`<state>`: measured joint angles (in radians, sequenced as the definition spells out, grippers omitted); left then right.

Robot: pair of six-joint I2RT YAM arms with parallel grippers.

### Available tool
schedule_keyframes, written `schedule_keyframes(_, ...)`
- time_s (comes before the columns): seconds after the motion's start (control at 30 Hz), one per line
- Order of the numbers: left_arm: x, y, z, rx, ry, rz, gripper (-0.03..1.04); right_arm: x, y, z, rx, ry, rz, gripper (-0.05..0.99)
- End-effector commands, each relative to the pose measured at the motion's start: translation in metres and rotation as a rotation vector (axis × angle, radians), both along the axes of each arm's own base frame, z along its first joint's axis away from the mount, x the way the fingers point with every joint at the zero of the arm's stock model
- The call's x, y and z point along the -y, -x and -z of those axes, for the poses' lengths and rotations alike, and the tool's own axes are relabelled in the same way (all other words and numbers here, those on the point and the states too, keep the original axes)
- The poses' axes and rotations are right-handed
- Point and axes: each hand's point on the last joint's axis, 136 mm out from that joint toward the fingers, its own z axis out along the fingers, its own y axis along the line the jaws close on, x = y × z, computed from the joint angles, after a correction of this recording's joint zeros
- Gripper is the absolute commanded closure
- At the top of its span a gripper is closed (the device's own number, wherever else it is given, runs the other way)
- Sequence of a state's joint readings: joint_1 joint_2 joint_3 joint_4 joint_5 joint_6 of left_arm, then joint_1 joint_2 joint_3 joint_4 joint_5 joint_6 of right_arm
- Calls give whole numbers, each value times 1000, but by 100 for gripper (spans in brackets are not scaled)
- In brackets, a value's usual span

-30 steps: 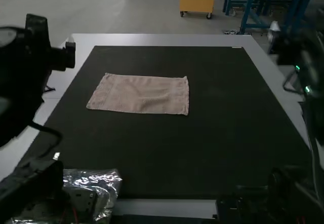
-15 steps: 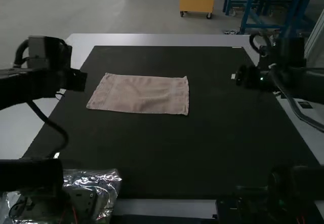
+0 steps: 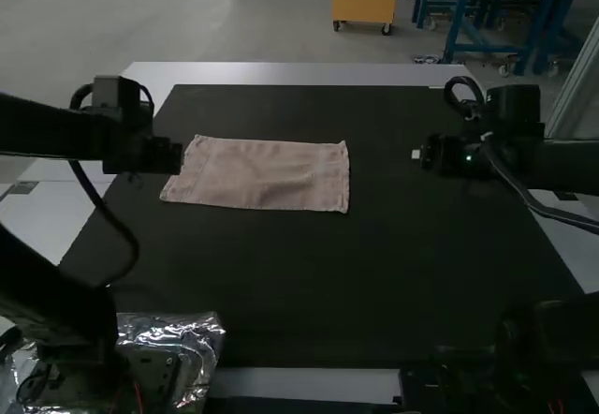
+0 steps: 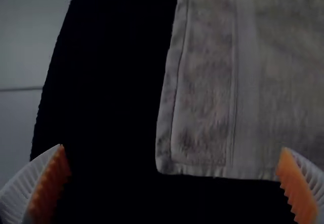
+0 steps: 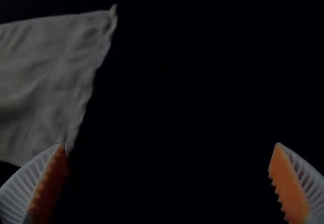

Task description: Fold the towel.

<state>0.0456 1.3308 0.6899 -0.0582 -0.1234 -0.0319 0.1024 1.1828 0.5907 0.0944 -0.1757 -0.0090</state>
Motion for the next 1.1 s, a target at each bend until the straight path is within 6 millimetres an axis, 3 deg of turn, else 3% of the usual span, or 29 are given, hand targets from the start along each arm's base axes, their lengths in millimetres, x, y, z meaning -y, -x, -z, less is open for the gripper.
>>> schedule_keyframes(0.0,3,-15,-4,21,36,-2,5,-14,-11,1,-6,18,-36,3)
schedule_keyframes(0.1,-1,-25,2,31,38,-14,5,-27,-17,17,-43,26,-67,3)
schedule_keyframes(0.37,-11,-49,13,61,47,-50,5,-59,-50,29,-26,37,-134,3)
schedule_keyframes(0.67,-45,-86,30,69,46,-115,5,-102,-85,62,-89,65,-220,3)
schedule_keyframes(0.8,-49,-103,44,45,48,-114,5,-114,-102,79,-115,66,-232,3)
schedule_keyframes(1.07,-52,-129,64,34,52,-106,5,-141,-134,87,-79,60,-261,3)
